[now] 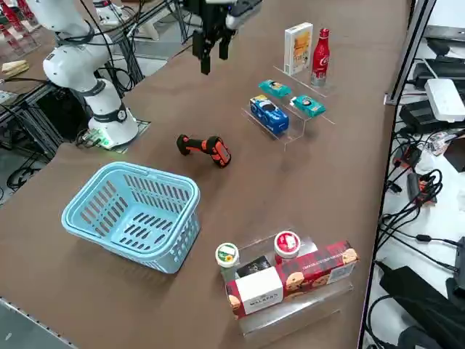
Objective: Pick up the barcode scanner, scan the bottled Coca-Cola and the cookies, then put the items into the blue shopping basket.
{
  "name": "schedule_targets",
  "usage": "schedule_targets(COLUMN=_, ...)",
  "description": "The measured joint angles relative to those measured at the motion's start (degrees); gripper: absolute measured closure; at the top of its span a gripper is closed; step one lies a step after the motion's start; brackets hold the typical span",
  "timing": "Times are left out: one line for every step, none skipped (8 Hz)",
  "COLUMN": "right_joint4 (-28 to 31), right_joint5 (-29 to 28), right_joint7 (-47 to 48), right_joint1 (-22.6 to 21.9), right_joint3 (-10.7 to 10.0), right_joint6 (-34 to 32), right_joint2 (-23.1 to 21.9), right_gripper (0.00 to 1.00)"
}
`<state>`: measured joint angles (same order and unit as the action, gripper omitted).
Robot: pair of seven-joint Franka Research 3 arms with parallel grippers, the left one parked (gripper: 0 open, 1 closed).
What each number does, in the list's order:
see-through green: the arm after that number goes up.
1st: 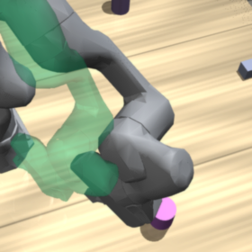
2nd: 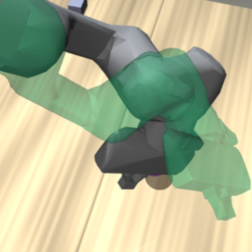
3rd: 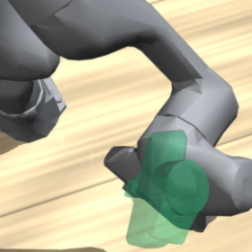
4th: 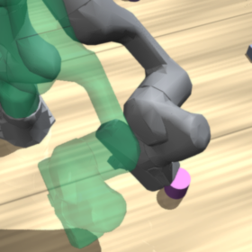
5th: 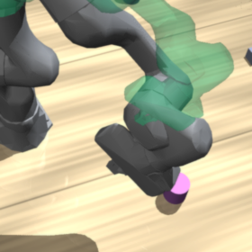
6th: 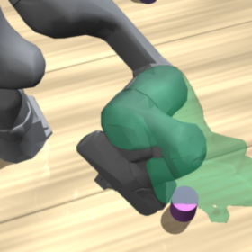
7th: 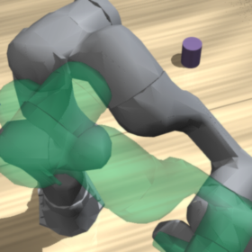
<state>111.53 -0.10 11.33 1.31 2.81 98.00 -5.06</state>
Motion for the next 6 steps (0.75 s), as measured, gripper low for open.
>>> schedule_targets(right_joint4=9.61, right_joint5=0.01, right_joint7=0.00, right_joint1=0.01, right_joint3=0.01, right_joint6=6.83, right_joint2=-4.69, right_gripper=0.00)
schedule_targets(right_joint4=18.72, right_joint5=0.03, right_joint7=0.00, right_joint1=0.03, right_joint3=0.02, right_joint6=11.95, right_joint2=-9.72, right_gripper=0.00)
schedule_targets(right_joint4=26.16, right_joint5=0.08, right_joint7=-0.15, right_joint1=0.09, right_joint3=0.02, right_joint6=16.32, right_joint2=-13.85, right_gripper=0.00)
schedule_targets(right_joint4=32.21, right_joint5=0.20, right_joint7=-0.95, right_joint1=0.35, right_joint3=0.02, right_joint6=21.43, right_joint2=-16.56, right_gripper=0.00)
schedule_targets(right_joint4=36.96, right_joint5=0.29, right_joint7=-3.24, right_joint1=1.33, right_joint3=0.02, right_joint6=27.19, right_joint2=-17.41, right_gripper=0.00)
schedule_targets(right_joint4=40.91, right_joint5=0.29, right_joint7=-6.06, right_joint1=2.84, right_joint3=0.01, right_joint6=33.41, right_joint2=-16.85, right_gripper=0.00)
